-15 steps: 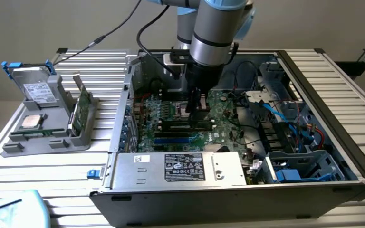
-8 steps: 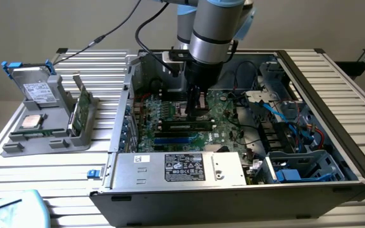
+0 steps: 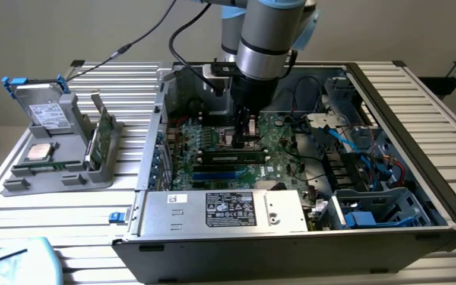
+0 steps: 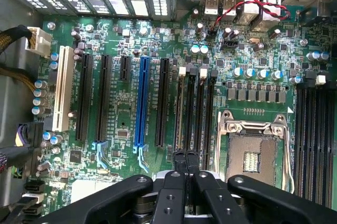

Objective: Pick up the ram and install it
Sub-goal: 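Press down the ram until it locks into place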

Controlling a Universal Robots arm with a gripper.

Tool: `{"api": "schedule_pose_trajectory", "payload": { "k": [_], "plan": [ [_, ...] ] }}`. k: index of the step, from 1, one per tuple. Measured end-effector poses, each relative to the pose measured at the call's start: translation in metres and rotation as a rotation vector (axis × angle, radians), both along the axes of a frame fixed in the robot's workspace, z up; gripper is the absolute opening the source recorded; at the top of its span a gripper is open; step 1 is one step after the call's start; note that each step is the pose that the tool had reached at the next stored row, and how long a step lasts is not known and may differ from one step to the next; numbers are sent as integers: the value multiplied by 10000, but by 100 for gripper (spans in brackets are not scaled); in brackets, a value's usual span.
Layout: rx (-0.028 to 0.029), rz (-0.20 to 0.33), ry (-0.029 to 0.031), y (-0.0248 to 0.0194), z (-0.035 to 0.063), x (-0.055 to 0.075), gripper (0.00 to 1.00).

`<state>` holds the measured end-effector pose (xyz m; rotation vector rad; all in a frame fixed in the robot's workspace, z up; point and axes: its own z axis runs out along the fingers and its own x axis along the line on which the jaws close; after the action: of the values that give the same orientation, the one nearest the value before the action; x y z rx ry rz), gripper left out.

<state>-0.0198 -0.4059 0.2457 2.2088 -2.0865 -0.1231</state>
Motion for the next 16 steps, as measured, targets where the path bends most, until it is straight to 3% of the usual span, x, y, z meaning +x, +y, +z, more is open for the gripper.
{"api": "schedule_pose_trajectory", "payload": {
  "k": [10, 16],
  "plan": [
    [0, 0, 2, -1, 0, 8, 11],
    [81, 0, 28, -52, 0, 168, 11]
  ]
}}
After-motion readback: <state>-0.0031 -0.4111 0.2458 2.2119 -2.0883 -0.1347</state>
